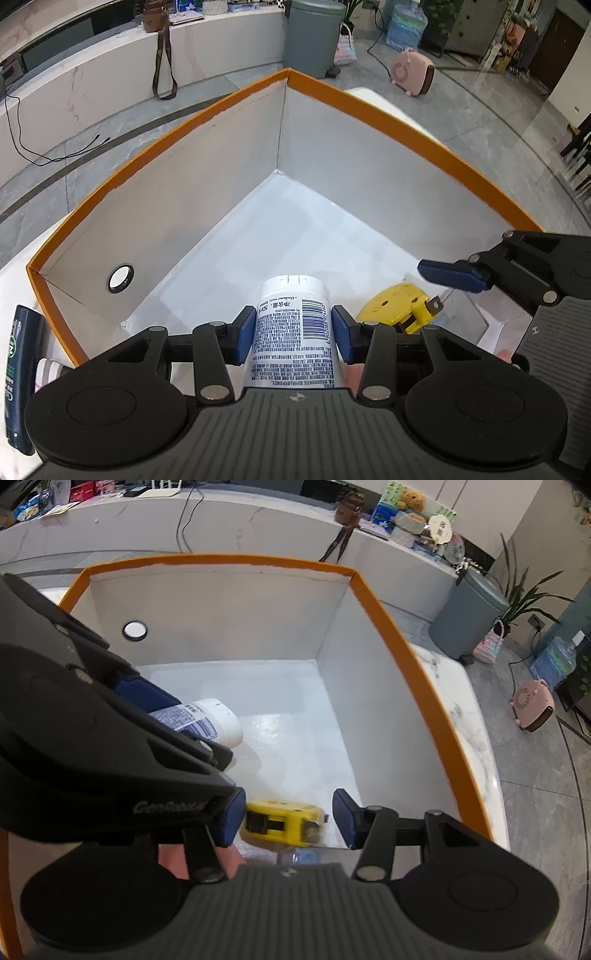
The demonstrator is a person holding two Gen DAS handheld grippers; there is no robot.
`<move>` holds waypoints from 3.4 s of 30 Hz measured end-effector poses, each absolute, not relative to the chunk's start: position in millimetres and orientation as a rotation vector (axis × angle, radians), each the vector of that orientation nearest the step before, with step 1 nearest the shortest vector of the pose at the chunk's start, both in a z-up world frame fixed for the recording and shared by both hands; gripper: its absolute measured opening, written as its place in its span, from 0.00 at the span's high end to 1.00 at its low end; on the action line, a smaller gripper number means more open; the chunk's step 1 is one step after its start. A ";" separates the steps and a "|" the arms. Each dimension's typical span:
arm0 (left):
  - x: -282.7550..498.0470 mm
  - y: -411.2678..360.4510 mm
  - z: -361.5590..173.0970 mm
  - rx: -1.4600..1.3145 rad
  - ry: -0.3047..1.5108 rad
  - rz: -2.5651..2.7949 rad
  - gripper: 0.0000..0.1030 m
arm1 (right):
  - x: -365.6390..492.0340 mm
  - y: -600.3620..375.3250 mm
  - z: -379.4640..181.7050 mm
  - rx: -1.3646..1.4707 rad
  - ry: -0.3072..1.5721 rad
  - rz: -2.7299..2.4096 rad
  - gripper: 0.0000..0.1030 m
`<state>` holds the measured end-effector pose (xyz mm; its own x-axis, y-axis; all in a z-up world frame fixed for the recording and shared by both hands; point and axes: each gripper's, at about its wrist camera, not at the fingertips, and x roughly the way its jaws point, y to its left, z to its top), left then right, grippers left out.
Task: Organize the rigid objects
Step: 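Lower both held items into the orange box and open both tools, then withdraw both tools from the box toward the remaining items on the table, then grasp the plaid case with the left tool while the right tool grasps the pink-blue printed box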
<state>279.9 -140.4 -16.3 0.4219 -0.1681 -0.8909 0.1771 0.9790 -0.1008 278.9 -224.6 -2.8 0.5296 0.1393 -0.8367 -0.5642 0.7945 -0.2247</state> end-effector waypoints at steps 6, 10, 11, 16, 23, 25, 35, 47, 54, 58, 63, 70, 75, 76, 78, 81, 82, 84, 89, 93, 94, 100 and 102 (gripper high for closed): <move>279.9 -144.1 -13.6 0.003 1.132 -0.210 0.51 | 279.9 -223.2 -0.3 -0.526 0.917 0.442 0.38; 278.8 -143.1 -11.5 -0.018 1.137 -0.214 0.51 | 280.9 -222.7 1.6 -0.521 0.909 0.439 0.36; 279.1 -142.1 -11.0 -0.017 1.136 -0.213 0.51 | 280.5 -222.2 1.4 -0.522 0.908 0.439 0.36; 278.3 -138.8 -7.1 -0.021 1.129 -0.216 0.51 | 280.7 -220.0 4.0 -0.525 0.904 0.441 0.36; 269.6 -138.6 1.2 0.009 1.111 -0.232 0.52 | 280.9 -226.1 12.0 -0.512 0.913 0.445 0.34; 267.7 -139.6 3.0 0.010 1.104 -0.230 0.52 | 278.5 -230.2 14.2 -0.502 0.927 0.448 0.34; 254.0 -139.2 16.0 0.001 1.050 -0.244 0.52 | 276.2 -242.9 32.2 -0.468 0.907 0.430 0.33; 216.7 -102.7 49.6 -0.093 0.927 -0.210 0.52 | 259.4 -240.0 55.4 -0.416 0.833 0.418 0.33; 190.3 -71.7 49.0 -0.117 0.903 -0.169 0.51 | 249.2 -232.4 59.8 -0.424 0.796 0.415 0.33; 170.3 -54.1 42.3 -0.111 0.894 -0.142 0.49 | 240.9 -227.8 64.1 -0.406 0.763 0.405 0.33; 147.3 -31.7 32.5 -0.118 0.878 -0.106 0.47 | 216.6 -211.1 68.0 -0.414 0.687 0.411 0.33; 126.0 -0.7 23.3 -0.116 0.829 -0.043 0.42 | 167.5 -179.0 84.9 -0.415 0.532 0.512 0.33; 120.0 21.1 12.9 -0.160 0.820 -0.023 0.39 | 146.3 -158.8 84.6 -0.419 0.494 0.565 0.33; 120.1 25.5 10.7 -0.169 0.820 -0.018 0.39 | 143.6 -155.2 82.6 -0.424 0.492 0.572 0.33; 119.7 32.7 7.6 -0.176 0.821 -0.012 0.39 | 140.7 -151.1 79.9 -0.430 0.492 0.579 0.33; 118.6 40.0 4.1 -0.162 0.810 -0.013 0.37 | 136.4 -144.1 74.0 -0.431 0.497 0.595 0.33; 117.6 41.1 2.5 -0.153 0.804 -0.010 0.36 | 134.7 -142.1 71.8 -0.431 0.501 0.601 0.33; 117.4 42.8 -2.4 -0.132 0.802 0.002 0.36 | 131.2 -137.4 65.8 -0.435 0.510 0.614 0.33; 118.3 42.8 -10.3 -0.105 0.796 -0.006 0.35 | 121.3 -126.1 43.9 -0.472 0.548 0.654 0.33; 119.7 40.7 -14.6 -0.073 0.786 -0.012 0.31 | 114.1 -120.3 26.3 -0.485 0.588 0.659 0.32; 121.1 41.0 -16.4 -0.067 0.787 -0.012 0.31 | 112.6 -119.9 21.9 -0.482 0.599 0.657 0.32; 124.8 39.9 -27.7 -0.053 0.800 -0.028 0.31 | 109.0 -119.8 -4.3 -0.473 0.686 0.657 0.32; 125.8 38.7 -31.1 -0.047 0.802 -0.036 0.31 | 111.1 -122.1 -10.2 -0.464 0.708 0.653 0.32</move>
